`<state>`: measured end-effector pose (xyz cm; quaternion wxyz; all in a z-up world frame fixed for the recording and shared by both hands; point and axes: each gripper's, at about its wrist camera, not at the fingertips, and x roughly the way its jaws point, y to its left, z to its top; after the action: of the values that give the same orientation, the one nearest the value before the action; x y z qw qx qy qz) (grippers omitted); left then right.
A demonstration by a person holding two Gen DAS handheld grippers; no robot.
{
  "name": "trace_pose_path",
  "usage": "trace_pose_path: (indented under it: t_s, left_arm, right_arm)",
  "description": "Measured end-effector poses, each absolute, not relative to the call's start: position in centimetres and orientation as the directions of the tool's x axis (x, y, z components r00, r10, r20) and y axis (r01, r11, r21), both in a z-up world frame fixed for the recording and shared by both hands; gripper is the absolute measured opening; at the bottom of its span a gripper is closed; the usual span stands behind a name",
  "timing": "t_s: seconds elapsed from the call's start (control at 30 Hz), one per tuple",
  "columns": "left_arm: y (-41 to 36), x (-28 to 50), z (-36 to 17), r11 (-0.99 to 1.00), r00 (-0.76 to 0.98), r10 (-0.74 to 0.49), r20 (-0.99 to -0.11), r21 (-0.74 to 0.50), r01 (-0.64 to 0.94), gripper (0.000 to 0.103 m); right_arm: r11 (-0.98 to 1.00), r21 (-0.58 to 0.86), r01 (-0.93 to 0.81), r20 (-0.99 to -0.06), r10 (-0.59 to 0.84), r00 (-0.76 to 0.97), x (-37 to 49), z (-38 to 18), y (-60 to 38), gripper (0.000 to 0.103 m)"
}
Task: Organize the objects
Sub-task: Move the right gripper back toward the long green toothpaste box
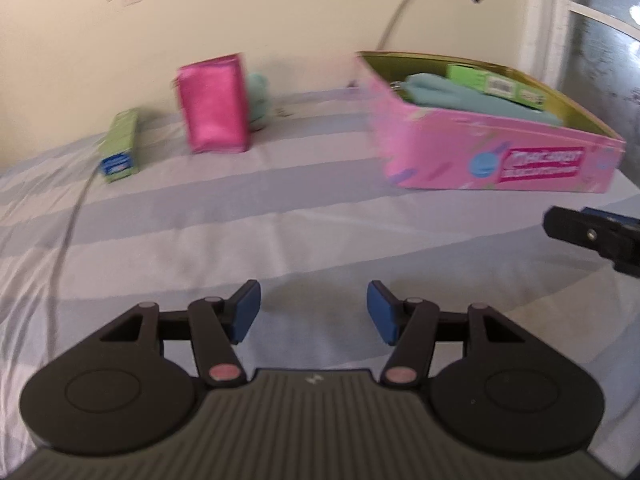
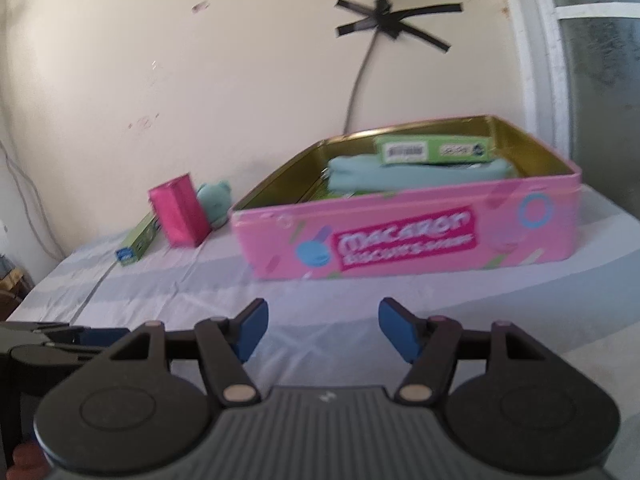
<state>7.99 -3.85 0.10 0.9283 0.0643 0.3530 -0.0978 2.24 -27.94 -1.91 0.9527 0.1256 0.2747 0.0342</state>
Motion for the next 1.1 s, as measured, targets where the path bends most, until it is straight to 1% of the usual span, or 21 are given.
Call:
trace_pose_path:
  t_s: [0.03,0.13,0.4,0.8,0.93,1.0,1.03,1.07,1.1]
  left_arm:
    - [-3.2,8.1,0.0,0.976,0.732,-0.126,-0.669,0.050,0.213,0.061]
    - [-1.2,8.4,-0.1,0.984,0.743,-0.097,-0.663,0.049,0.173,0.066]
    - [3.7,9.3,0.2,0.995,0.762,-0.025,-0.647,0.058,0.082,0.067]
    - [9.9,10.7,-0.1,0.999,0.772,0.040,-0.635,0.051,-0.009,0.067]
    - [12.6,11.0,-0.1,0.994,0.783,0.104,-0.613,0.084,-0.066,0.067]
    - [14.7,11.3,-0.3,0.989,0.782,0.147,-0.606,0.083,-0.121,0.067]
    - [15.9,11.2,-0.3,0.986,0.783,0.167,-0.599,0.076,-0.152,0.069]
    - [16.8,11.2,-0.3,0.982,0.787,0.180,-0.590,0.067,-0.174,0.068]
    - [17.6,11.1,-0.4,0.974,0.785,0.218,-0.580,0.079,-0.212,0.068]
  right_arm:
    - [0.967,0.254,-0.005,-0.521,0.141,0.842,2.4,-2.0,-27.5,0.063]
    - [0.970,0.240,-0.031,-0.536,0.159,0.829,2.9,-2.2,-26.0,0.063]
    - [0.974,0.198,-0.110,-0.566,0.205,0.798,4.4,-2.4,-21.4,0.063]
    - [0.961,0.148,-0.234,-0.620,0.275,0.735,7.6,-2.5,-14.8,0.063]
    - [0.947,0.149,-0.285,-0.648,0.311,0.695,9.5,-2.8,-12.0,0.063]
    - [0.943,0.137,-0.303,-0.651,0.316,0.690,10.6,-3.1,-10.5,0.067]
    - [0.941,0.124,-0.315,-0.654,0.316,0.688,11.2,-3.1,-9.7,0.067]
    - [0.938,0.116,-0.327,-0.656,0.319,0.684,11.9,-3.1,-8.8,0.067]
    - [0.933,0.118,-0.341,-0.657,0.331,0.678,12.7,-3.0,-7.9,0.066]
